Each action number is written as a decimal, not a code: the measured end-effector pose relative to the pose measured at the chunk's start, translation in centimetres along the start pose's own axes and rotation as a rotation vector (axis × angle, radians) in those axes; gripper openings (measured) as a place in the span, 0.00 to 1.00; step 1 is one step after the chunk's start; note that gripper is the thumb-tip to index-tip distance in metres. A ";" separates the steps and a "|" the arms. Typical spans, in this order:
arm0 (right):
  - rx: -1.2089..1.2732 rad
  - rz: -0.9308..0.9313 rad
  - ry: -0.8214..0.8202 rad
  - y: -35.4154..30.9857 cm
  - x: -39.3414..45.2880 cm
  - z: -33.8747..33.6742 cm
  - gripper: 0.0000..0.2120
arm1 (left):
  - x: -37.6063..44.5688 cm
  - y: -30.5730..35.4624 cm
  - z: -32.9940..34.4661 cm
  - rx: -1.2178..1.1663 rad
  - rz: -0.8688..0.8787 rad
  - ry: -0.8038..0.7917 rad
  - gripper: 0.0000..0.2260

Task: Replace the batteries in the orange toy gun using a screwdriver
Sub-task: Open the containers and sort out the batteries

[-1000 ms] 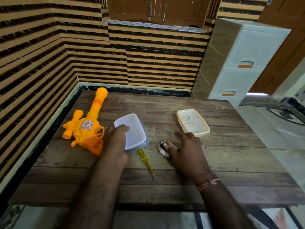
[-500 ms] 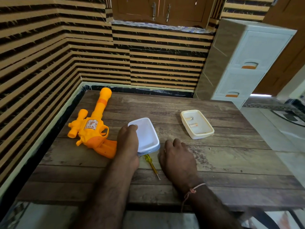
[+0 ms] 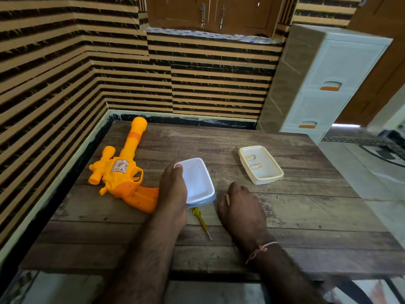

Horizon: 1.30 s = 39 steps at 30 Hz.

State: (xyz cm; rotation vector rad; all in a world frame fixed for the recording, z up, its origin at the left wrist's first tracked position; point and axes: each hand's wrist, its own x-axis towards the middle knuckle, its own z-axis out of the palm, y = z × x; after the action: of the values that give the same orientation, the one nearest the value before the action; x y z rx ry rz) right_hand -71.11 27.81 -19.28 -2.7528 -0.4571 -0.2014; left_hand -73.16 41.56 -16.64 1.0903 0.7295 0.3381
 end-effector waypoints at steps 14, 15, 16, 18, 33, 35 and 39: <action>0.601 0.209 0.258 -0.3 1.7 -5.0 0.04 | -0.8 0.2 0.3 -0.023 -0.100 -0.079 0.12; 0.596 0.164 0.218 -1.1 2.0 -5.9 0.04 | -0.5 0.0 0.4 -0.002 -0.102 -0.083 0.14; 0.569 0.119 0.169 -2.1 2.3 -6.5 0.04 | -0.2 -0.3 0.4 0.043 -0.099 -0.095 0.15; 0.465 0.036 0.107 -4.0 3.1 -7.4 0.04 | 0.6 -1.1 0.5 0.125 -0.104 -0.168 0.16; 0.083 -0.168 0.051 -7.5 3.2 -6.8 0.08 | -1.0 0.9 0.6 -0.129 -0.315 -0.187 0.17; 0.211 -0.097 0.127 -6.1 3.3 -7.6 0.07 | -1.2 1.1 0.5 -0.125 -0.298 -0.173 0.16; 0.311 0.048 0.105 -3.4 2.6 -7.6 0.06 | -1.2 1.0 0.4 -0.156 -0.296 -0.153 0.18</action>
State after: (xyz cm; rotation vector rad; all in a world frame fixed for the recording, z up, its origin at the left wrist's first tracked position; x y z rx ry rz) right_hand -70.41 28.92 -10.59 -2.4328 -0.3598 -0.2393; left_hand -73.70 41.03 -15.20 0.8361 0.7039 0.0565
